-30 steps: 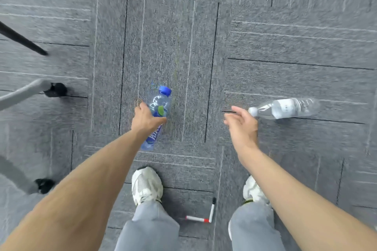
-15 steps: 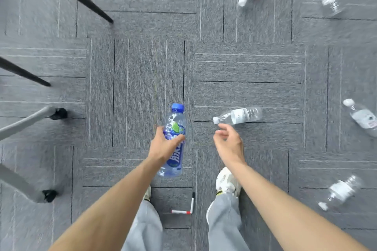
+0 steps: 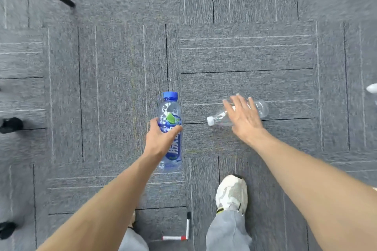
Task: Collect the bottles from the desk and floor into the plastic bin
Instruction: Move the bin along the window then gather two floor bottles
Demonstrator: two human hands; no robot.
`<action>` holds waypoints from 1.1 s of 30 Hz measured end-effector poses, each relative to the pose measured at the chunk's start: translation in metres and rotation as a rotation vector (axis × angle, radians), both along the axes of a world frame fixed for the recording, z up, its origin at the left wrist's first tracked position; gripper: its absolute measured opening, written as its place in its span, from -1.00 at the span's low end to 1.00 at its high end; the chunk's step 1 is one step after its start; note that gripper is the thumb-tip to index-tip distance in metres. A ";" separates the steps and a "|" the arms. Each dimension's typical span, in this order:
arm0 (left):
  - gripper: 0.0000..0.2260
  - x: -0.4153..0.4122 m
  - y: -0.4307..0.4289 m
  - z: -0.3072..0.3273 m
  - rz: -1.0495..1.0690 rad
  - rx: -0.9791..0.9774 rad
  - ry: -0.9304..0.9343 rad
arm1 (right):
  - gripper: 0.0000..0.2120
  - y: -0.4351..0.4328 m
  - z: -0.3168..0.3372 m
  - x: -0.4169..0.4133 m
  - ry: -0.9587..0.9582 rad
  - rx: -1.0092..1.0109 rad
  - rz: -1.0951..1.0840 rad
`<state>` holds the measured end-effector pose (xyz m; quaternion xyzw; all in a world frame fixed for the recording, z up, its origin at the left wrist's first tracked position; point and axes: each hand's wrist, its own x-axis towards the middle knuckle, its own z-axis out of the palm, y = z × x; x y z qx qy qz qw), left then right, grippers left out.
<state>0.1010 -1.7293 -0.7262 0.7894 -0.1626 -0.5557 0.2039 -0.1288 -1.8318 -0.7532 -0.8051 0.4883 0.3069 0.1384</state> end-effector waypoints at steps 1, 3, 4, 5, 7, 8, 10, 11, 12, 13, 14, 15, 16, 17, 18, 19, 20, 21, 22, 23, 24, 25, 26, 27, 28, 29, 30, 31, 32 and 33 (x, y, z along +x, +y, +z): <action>-0.48 -0.002 -0.001 -0.007 -0.020 0.002 0.002 | -0.03 -0.004 -0.008 -0.005 0.037 0.010 0.002; -0.48 -0.005 -0.003 -0.019 -0.047 0.002 0.009 | 0.02 -0.008 -0.023 -0.013 0.096 0.024 -0.038; -0.49 -0.008 -0.004 -0.024 -0.055 0.000 0.016 | 0.03 -0.008 -0.031 -0.018 0.121 0.030 -0.063; -0.49 -0.011 -0.005 -0.028 -0.064 0.000 0.019 | 0.04 -0.007 -0.037 -0.021 0.141 0.034 -0.086; -0.48 -0.015 -0.004 -0.031 -0.086 -0.008 0.023 | -0.03 0.000 -0.045 -0.023 0.160 0.026 -0.105; -0.48 -0.017 -0.004 -0.031 -0.094 -0.011 0.023 | -0.11 0.004 -0.045 -0.023 0.152 0.021 -0.111; -0.45 -0.017 0.000 -0.025 -0.087 -0.010 0.001 | -0.26 0.015 -0.034 -0.018 0.102 0.033 -0.209; -0.45 -0.017 0.002 -0.019 -0.081 -0.006 -0.026 | -0.29 0.021 -0.024 -0.015 0.064 0.055 -0.314; -0.46 -0.018 0.003 -0.009 -0.076 -0.004 -0.054 | -0.29 0.029 -0.012 -0.012 0.014 0.091 -0.457; -0.47 -0.019 0.004 0.002 -0.075 0.000 -0.075 | -0.28 0.036 0.001 -0.007 -0.056 0.135 -0.618; -0.48 -0.019 0.004 0.016 -0.075 0.001 -0.085 | -0.27 0.043 0.015 -0.002 -0.138 0.189 -0.785; -0.47 -0.020 0.004 0.031 -0.078 0.011 -0.093 | -0.27 0.049 0.032 0.005 -0.221 0.251 -0.934; -0.46 -0.020 0.002 0.048 -0.082 0.027 -0.102 | -0.31 0.053 0.051 0.012 -0.300 0.308 -1.062; -0.47 -0.020 0.001 0.067 -0.083 0.046 -0.109 | -0.36 0.057 0.070 0.020 -0.376 0.356 -1.162; -0.48 -0.021 -0.001 0.088 -0.076 0.059 -0.116 | -0.40 0.059 0.093 0.026 -0.439 0.386 -1.230; -0.48 -0.022 -0.002 0.109 -0.059 0.067 -0.132 | -0.41 0.061 0.118 0.031 -0.490 0.397 -1.267; -0.47 -0.023 -0.004 0.134 -0.028 0.073 -0.151 | -0.38 0.062 0.145 0.036 -0.529 0.402 -1.283; -0.47 -0.024 -0.004 0.159 0.020 0.086 -0.166 | -0.35 0.063 0.173 0.039 -0.555 0.413 -1.295; -0.48 -0.027 -0.004 0.187 0.070 0.098 -0.170 | -0.35 0.066 0.201 0.041 -0.577 0.429 -1.302; -0.49 -0.030 -0.003 0.215 0.110 0.102 -0.168 | -0.38 0.067 0.231 0.042 -0.608 0.441 -1.299; -0.49 -0.034 -0.003 0.244 0.139 0.095 -0.160 | -0.42 0.068 0.262 0.041 -0.649 0.443 -1.295; -0.49 -0.037 -0.003 0.273 0.153 0.086 -0.145 | -0.44 0.067 0.294 0.039 -0.687 0.446 -1.293; -0.50 -0.042 -0.003 0.303 0.162 0.070 -0.126 | -0.45 0.066 0.325 0.036 -0.724 0.448 -1.285; -0.50 -0.046 -0.004 0.334 0.171 0.052 -0.111 | -0.48 0.064 0.356 0.034 -0.758 0.450 -1.270; -0.51 -0.049 -0.003 0.361 0.190 0.026 -0.098 | -0.50 0.062 0.384 0.032 -0.790 0.450 -1.255; -0.53 -0.050 -0.001 0.388 0.222 -0.004 -0.095 | -0.51 0.061 0.410 0.030 -0.819 0.447 -1.239; -0.54 -0.051 0.001 0.412 0.263 -0.042 -0.099 | -0.52 0.059 0.433 0.029 -0.841 0.436 -1.227; -0.56 -0.051 0.004 0.436 0.307 -0.075 -0.109 | -0.52 0.057 0.456 0.029 -0.860 0.427 -1.223; -0.57 -0.050 0.007 0.458 0.354 -0.102 -0.119 | -0.51 0.056 0.477 0.030 -0.878 0.427 -1.221; -0.59 -0.049 0.010 0.478 0.402 -0.125 -0.125 | -0.51 0.055 0.496 0.032 -0.898 0.437 -1.210</action>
